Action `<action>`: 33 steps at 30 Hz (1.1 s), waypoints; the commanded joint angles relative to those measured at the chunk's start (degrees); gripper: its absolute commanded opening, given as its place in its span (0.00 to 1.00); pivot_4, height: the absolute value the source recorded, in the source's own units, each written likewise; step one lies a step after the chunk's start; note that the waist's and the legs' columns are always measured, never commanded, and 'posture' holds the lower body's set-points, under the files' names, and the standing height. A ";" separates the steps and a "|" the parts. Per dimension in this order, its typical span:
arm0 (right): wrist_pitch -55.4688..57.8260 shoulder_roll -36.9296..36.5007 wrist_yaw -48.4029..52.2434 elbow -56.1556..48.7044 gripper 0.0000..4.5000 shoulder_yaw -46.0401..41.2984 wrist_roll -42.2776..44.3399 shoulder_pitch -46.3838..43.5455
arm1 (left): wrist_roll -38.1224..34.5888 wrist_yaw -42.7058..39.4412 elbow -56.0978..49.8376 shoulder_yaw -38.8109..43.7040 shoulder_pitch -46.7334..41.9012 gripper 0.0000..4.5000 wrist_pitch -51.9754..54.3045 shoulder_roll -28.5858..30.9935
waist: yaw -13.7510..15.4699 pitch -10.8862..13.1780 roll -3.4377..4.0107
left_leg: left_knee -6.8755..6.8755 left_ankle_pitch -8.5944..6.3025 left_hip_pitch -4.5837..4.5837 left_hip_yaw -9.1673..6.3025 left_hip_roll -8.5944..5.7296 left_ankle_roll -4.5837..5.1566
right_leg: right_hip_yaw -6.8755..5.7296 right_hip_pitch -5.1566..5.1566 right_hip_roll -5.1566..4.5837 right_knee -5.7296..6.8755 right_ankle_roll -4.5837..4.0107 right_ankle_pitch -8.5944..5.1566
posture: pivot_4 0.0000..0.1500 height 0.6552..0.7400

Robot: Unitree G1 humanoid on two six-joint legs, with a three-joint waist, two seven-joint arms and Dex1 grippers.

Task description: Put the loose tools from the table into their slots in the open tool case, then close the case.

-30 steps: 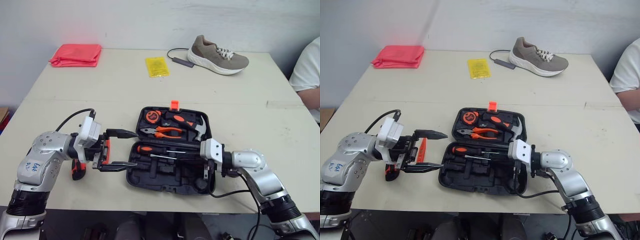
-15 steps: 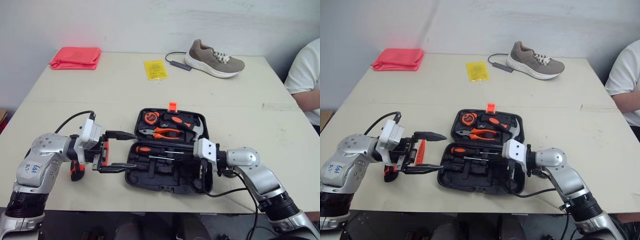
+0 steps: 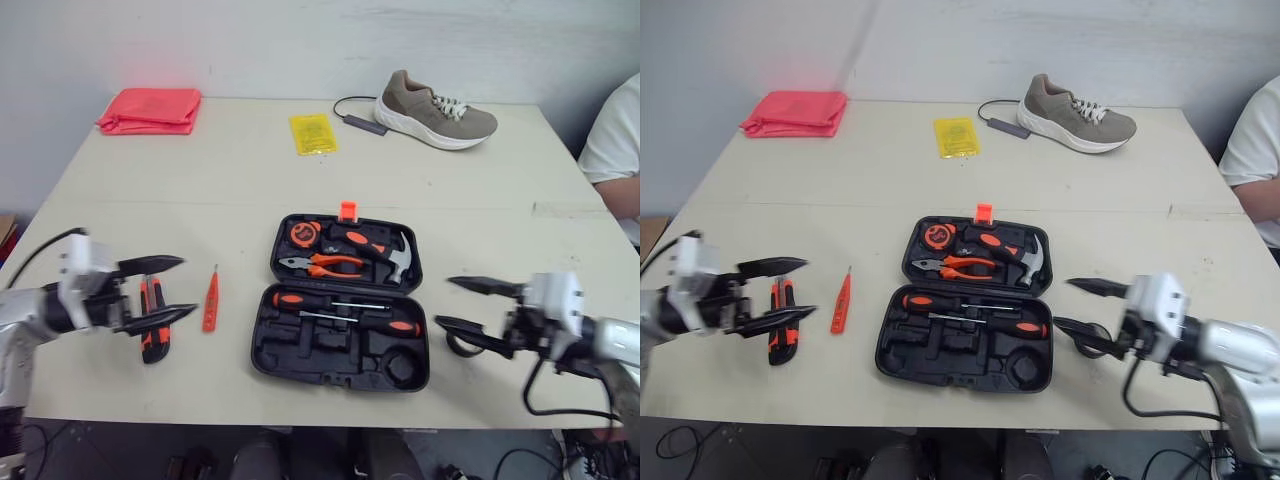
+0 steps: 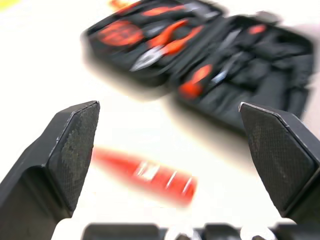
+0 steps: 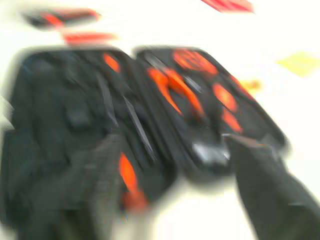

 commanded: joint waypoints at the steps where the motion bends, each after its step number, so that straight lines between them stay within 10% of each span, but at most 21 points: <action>1: -9.96 -0.81 6.66 9.21 0.99 -12.03 -0.12 5.95 | 2.53 0.90 6.36 8.07 4.49 1.00 -4.66 2.14 | -0.02 0.01 -0.02 | -0.01 -0.06 0.04 0.01 0.00 -0.01 | 0.00 0.03 0.01 -0.05 0.00 0.00 | 1.00 1.00; 16: -26.25 -3.29 8.32 35.53 0.99 -16.99 -3.62 7.17 | 6.39 6.80 30.83 22.29 14.32 1.00 -18.26 6.05 | -0.75 0.04 0.00 | -0.81 -0.08 0.40 0.19 0.02 -0.36 | 0.15 0.04 -0.11 -0.43 -0.06 -0.02 | 1.00 1.00; 33: -16.49 1.82 6.61 13.16 0.99 -1.56 7.14 -4.52 | -6.11 25.47 -15.03 19.19 18.04 1.00 18.74 -2.72 | -0.19 0.08 0.09 | -0.80 0.06 0.37 0.15 0.00 -0.38 | 0.19 0.07 -0.13 -0.36 -0.07 0.06 | 1.00 1.00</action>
